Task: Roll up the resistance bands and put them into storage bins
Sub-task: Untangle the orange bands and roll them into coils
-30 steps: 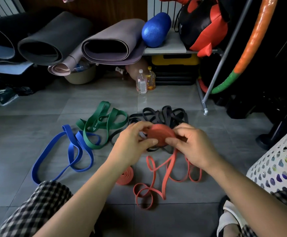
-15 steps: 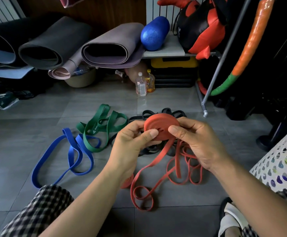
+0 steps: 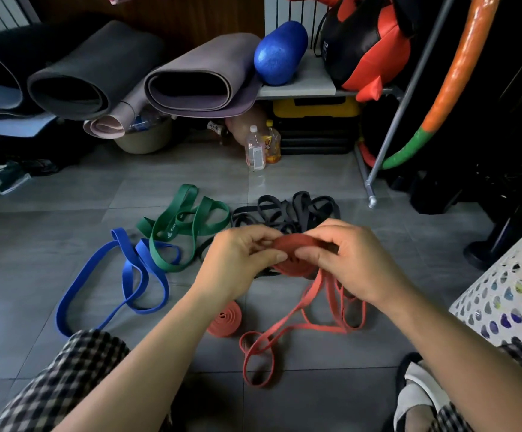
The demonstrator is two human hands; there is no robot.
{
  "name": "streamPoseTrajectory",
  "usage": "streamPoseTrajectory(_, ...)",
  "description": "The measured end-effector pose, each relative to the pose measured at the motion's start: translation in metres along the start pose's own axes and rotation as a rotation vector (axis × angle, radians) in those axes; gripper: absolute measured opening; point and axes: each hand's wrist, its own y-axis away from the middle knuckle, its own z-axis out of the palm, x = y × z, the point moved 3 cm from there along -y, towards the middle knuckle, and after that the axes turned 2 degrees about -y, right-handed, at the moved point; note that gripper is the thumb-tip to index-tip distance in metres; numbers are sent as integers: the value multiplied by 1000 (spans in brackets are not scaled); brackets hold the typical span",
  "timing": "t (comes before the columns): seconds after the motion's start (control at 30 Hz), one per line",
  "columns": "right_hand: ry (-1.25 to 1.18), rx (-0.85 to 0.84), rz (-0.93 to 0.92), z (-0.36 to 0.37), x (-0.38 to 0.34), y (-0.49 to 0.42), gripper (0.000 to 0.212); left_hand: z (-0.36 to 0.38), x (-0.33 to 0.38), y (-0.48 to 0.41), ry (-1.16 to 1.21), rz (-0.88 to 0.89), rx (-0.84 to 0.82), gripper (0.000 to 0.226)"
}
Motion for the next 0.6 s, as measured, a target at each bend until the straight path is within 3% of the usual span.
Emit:
streamPoseTrajectory(0.2,-569,78,166,-7,-1,-3,17,-2,2,-2,463,-107,138,21)
streamPoseTrajectory(0.43,-764,175,202,7,-2,0,13,5,1,-1,767,-170,243,14)
streamPoseTrajectory(0.6,-669,211,186,19,-2,4,19,14,-5,3,863,-255,257,15)
